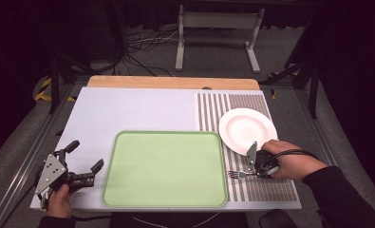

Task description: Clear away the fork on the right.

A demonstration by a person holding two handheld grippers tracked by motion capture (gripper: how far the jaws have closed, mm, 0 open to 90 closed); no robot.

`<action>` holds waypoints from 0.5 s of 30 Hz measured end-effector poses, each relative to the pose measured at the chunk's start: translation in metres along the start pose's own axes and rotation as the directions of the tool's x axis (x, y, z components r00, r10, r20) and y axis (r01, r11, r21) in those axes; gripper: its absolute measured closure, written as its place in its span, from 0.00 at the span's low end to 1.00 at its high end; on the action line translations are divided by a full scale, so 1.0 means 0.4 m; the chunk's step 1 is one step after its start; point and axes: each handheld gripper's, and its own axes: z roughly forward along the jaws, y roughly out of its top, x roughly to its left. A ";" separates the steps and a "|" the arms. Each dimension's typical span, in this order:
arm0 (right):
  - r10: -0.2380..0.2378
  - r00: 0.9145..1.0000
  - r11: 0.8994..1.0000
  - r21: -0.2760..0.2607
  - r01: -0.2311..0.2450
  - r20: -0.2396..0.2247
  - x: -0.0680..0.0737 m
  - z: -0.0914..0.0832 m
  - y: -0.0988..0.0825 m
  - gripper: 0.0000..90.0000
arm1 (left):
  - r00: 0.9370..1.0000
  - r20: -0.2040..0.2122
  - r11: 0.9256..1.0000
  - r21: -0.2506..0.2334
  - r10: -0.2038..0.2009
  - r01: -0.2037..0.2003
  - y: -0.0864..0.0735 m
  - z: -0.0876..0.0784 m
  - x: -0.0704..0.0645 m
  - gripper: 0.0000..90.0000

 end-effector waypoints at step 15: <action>-0.006 0.998 0.999 -0.051 0.009 0.055 -0.005 -0.077 0.034 0.87 | 1.000 0.002 1.000 0.003 -0.001 0.001 0.000 0.000 0.001 0.00</action>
